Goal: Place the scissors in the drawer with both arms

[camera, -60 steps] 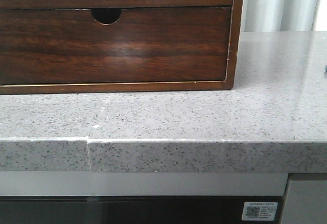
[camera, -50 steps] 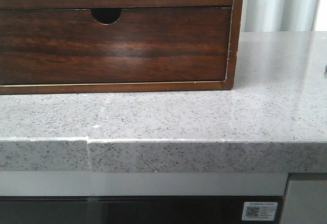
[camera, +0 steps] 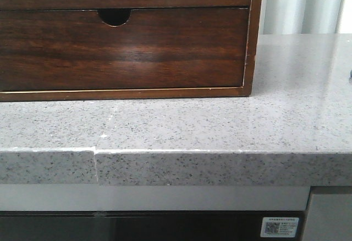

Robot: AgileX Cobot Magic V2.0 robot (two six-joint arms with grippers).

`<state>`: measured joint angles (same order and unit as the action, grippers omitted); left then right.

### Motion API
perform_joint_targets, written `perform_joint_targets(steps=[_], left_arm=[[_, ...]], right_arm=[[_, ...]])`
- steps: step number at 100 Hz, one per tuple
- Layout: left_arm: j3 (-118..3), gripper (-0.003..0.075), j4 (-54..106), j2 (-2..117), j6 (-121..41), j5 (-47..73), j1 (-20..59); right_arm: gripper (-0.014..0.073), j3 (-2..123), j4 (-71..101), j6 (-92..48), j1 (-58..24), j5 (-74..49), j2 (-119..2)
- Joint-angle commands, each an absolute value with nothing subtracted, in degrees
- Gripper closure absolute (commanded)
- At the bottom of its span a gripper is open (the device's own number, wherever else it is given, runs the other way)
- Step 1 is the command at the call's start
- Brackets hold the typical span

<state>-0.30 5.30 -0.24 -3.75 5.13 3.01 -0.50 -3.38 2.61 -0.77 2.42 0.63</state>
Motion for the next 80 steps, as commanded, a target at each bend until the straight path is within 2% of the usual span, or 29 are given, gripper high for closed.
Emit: perform_joint_targets(steps=[1,27,41,65,80], left_arm=[[1.79,0.0741,5.37,-1.99,-3.29,0.47,2.88],[1.79,0.0741,5.37,-1.99,-3.29,0.0,2.88],[0.0,0.0741,6.65,-1.99,-3.29,-4.08,2.88],[-11.77,0.0741,10.68,0.1,-3.29,-2.83,2.88],[-21.06,0.0741,10.0,5.37,-3.29,6.43,2.88]], right_arm=[[0.0662,-1.56,-3.8,2.53,-0.31,6.42,1.82],[0.0662,-1.45,-3.86,2.53,-0.31,6.53,1.82],[0.0662,1.71,-1.96,2.53,-0.31,4.66,1.82],[0.0662,13.59,-2.69,2.53,-0.31,-6.21,-2.27],[0.0662,21.39,-5.05,2.53,-0.31,-11.77,-9.53]])
